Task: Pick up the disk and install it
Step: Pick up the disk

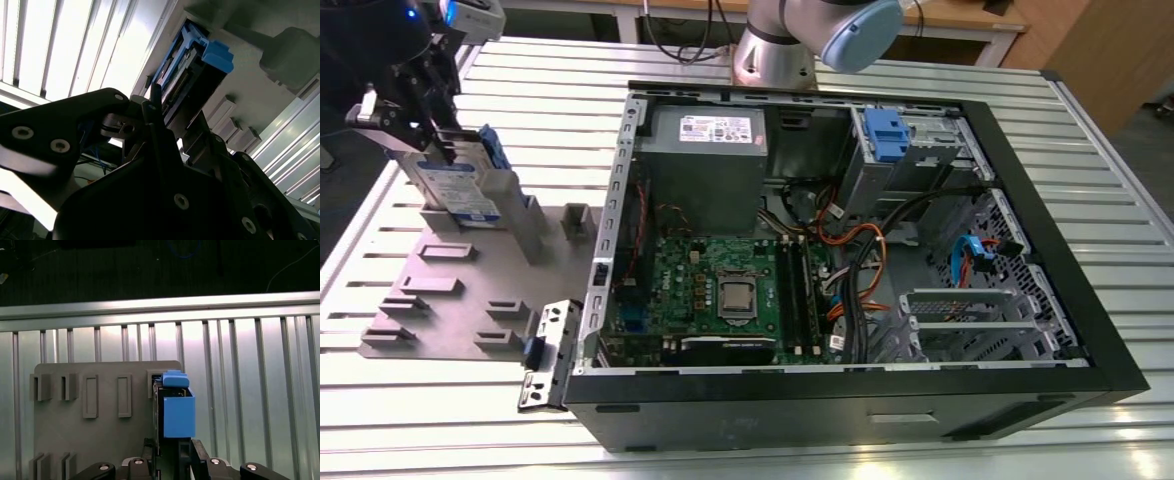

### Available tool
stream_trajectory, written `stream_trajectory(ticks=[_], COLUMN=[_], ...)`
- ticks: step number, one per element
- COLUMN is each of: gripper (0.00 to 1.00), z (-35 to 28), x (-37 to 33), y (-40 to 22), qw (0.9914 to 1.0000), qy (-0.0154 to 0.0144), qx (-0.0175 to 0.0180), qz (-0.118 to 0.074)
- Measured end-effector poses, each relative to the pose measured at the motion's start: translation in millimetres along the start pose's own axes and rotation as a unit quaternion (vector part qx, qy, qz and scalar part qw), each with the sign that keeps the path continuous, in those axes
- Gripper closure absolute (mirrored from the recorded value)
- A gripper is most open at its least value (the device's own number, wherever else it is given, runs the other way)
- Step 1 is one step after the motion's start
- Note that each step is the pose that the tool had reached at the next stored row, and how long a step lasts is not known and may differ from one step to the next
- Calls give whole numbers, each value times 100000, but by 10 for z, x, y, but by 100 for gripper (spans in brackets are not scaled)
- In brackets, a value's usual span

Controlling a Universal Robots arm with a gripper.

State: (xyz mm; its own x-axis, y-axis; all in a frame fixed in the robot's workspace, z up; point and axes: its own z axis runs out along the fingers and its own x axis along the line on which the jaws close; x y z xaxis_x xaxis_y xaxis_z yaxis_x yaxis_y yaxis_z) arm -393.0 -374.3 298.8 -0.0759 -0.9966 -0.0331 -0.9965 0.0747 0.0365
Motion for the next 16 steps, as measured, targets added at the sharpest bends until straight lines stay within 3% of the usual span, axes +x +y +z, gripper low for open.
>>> stream_trajectory(ticks=[8, 10, 16], gripper=[58, 65, 65], z=[0, -1, -1], x=[0, 0, 0], y=[0, 0, 0], qw=[100000, 100000, 100000], qy=[-1, 8, 3], qx=[2, -7, -4], qz=[12, 15, 25])
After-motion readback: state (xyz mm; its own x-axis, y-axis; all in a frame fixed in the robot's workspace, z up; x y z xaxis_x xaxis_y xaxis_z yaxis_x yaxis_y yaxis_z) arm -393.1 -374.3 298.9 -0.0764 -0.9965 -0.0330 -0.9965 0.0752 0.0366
